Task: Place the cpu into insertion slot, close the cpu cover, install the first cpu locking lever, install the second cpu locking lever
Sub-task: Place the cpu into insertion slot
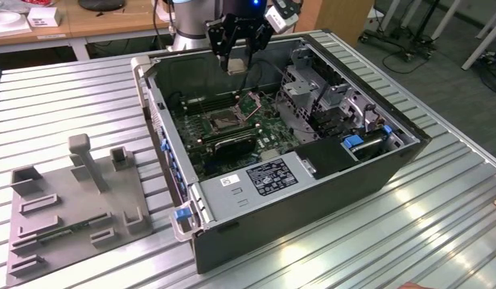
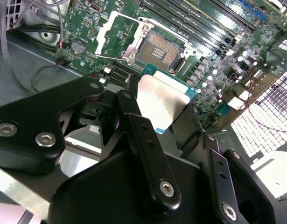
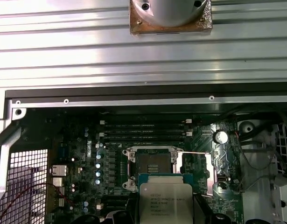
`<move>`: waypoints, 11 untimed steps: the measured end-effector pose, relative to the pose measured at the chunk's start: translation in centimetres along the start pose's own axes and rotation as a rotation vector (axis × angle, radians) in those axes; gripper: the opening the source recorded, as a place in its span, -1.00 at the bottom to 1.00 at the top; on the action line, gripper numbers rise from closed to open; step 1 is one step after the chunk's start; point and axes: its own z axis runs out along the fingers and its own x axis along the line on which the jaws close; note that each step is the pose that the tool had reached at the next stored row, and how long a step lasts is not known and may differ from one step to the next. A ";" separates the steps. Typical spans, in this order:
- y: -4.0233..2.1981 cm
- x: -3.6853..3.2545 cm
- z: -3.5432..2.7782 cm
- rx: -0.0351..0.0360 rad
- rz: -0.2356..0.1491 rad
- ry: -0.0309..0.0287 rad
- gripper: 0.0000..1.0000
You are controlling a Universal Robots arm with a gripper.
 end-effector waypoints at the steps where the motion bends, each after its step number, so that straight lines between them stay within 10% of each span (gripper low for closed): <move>1: 0.00 0.00 0.01 -0.0001 0.000 0.0000 0.08; 11: -0.13 -0.01 1.48 -0.0004 0.000 -0.0002 0.08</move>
